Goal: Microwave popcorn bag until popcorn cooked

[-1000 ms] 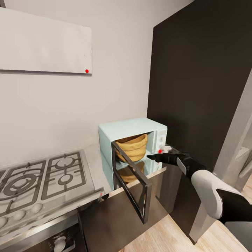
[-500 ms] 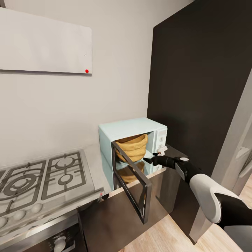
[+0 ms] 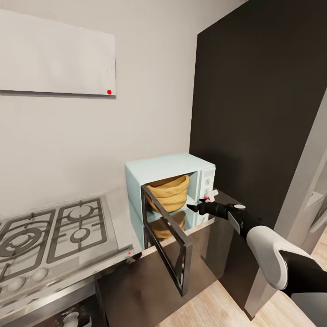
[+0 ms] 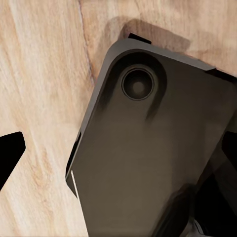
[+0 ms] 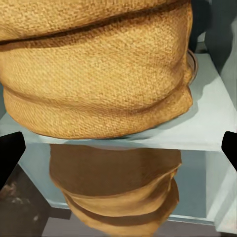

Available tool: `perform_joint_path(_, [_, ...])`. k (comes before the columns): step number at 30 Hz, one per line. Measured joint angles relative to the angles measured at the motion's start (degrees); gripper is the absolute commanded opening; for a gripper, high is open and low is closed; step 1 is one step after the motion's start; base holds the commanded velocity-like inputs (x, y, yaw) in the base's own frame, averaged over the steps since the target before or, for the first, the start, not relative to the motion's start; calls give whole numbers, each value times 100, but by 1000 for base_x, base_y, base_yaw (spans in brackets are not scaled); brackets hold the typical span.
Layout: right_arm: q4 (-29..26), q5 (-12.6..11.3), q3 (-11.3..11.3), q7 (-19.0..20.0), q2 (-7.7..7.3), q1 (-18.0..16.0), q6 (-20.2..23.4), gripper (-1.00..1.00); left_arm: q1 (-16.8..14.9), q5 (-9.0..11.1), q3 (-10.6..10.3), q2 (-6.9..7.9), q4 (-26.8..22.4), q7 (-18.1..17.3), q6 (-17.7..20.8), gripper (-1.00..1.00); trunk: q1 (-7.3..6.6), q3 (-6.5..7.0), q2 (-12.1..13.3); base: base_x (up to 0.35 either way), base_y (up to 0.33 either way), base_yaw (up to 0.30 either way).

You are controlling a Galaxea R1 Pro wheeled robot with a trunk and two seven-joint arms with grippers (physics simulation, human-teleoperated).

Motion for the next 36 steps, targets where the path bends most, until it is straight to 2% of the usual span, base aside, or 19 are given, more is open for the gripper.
perform_joint_path(13, [184,56,5,14,-18,-1,-13,100,0,0,0,6,-1,-1,-1,100,0,0,0,0,0,218])
perform_joint_path(18, [135,52,3,39,-53,0,-45,100,1,0,0,-1,0,0,0,100,0,0,0,0,0,62])
perform_joint_path(22, [92,55,7,9,-13,0,-148,100,-2,0,0,-3,0,-2,0,100,0,0,0,0,0,5])
perform_joint_path(26, [58,-19,-45,-94,14,1,-219,100,-1,0,0,-3,0,-7,0,100,0,0,0,0,0,0])
perform_joint_path(31, [-38,-419,-275,-215,17,1,-355,100,0,-1,-6,-3,0,-9,0,100,0,0,0,0,0,0])
perform_joint_path(36, [36,-432,-288,-185,12,1,-364,100,0,-1,-8,-3,0,-9,-2,100,0,0,0,0,0,0])
